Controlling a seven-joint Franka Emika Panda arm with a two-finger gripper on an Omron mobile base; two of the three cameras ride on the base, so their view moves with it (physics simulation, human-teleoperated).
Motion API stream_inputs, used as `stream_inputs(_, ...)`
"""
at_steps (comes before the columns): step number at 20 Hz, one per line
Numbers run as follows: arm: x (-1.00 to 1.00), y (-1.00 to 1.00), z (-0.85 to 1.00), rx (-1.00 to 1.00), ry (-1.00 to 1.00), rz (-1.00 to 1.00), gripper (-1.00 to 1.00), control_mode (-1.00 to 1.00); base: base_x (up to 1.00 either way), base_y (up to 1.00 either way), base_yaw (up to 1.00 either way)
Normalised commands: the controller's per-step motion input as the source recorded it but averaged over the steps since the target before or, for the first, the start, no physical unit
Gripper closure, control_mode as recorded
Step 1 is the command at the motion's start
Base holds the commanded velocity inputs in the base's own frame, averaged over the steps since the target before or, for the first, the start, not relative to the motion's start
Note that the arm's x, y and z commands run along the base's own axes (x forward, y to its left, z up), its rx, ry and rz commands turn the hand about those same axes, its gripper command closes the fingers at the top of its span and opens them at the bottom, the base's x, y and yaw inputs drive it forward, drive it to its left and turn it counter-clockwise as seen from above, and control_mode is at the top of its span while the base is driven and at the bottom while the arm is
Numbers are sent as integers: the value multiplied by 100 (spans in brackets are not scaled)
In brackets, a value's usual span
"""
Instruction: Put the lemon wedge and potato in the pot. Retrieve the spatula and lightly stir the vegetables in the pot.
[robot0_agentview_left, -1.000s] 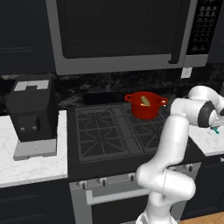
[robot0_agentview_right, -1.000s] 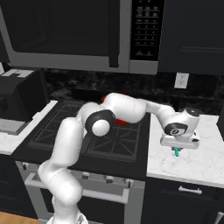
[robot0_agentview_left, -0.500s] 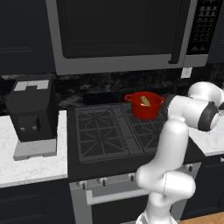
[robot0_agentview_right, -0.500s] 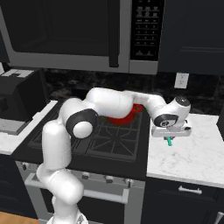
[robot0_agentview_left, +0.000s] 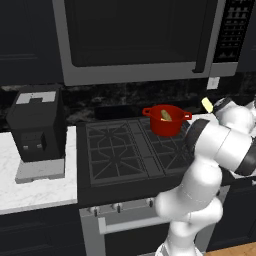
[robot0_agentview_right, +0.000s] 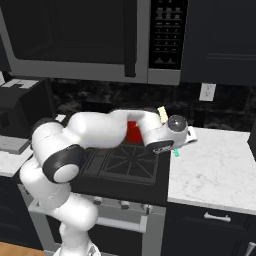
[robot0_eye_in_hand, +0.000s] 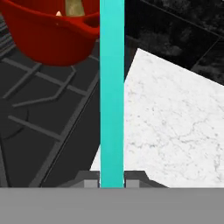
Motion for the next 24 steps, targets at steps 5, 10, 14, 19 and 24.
stream_inputs(5,0,41,35,-8,-26,5,100,-100,0,0,0)
stream_inputs(10,0,28,22,-13,-17,1,100,-100,0,0,0)
stream_inputs(14,3,21,16,-16,1,-1,100,-100,0,0,0)
stream_inputs(19,1,0,47,-13,10,0,100,-100,0,0,0)
stream_inputs(24,0,0,78,-10,9,0,100,-100,0,0,0)
